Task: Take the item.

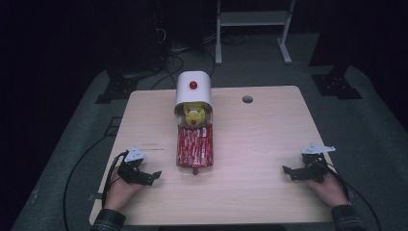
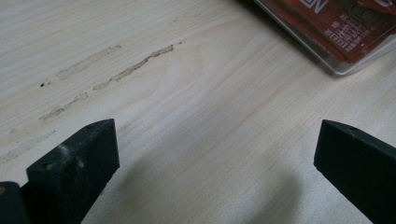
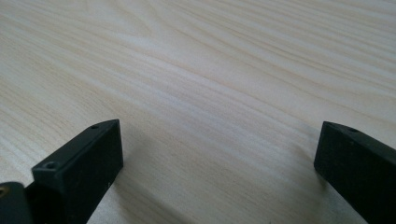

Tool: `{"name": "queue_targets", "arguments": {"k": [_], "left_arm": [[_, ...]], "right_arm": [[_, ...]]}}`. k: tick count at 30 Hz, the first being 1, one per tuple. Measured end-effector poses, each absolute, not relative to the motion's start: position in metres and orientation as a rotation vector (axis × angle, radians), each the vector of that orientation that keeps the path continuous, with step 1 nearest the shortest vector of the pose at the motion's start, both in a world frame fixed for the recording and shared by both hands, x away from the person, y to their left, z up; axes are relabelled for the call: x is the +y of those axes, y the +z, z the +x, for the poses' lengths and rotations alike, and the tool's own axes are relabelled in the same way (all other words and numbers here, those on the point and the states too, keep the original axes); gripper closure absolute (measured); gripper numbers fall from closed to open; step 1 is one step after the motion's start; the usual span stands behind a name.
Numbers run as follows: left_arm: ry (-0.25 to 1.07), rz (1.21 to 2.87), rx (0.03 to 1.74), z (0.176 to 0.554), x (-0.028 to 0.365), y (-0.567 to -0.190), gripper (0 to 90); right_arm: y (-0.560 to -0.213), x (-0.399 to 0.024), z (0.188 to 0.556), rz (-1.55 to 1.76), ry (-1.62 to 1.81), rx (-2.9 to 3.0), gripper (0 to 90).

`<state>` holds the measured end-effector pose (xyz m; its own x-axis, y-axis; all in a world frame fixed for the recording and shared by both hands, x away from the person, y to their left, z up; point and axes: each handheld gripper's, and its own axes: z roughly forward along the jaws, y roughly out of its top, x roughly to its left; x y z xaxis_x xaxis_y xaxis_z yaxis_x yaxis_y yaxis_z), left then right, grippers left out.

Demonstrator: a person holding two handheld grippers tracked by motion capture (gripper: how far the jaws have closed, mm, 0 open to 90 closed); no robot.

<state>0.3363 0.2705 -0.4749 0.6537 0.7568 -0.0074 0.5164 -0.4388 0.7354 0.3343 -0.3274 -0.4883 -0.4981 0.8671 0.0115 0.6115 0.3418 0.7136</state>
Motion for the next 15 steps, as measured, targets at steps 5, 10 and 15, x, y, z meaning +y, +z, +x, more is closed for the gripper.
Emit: {"name": "queue_targets", "arguments": {"k": [5,10,15], "left_arm": [[0.413,2.135,0.984,0.3362,0.2701,-0.4719,0.0],[0.408,2.125,0.99,0.337,0.2695,-0.4686,0.0],[0.401,2.116,0.979,0.3377,0.2686,-0.465,0.0]], "right_arm": [[-0.4883,-0.3273,0.3343,1.304,0.949,2.241,0.4],[-0.4883,-0.3274,0.3344,1.302,0.949,2.24,0.4],[-0.4883,-0.3274,0.3344,1.302,0.949,2.24,0.4]]}}
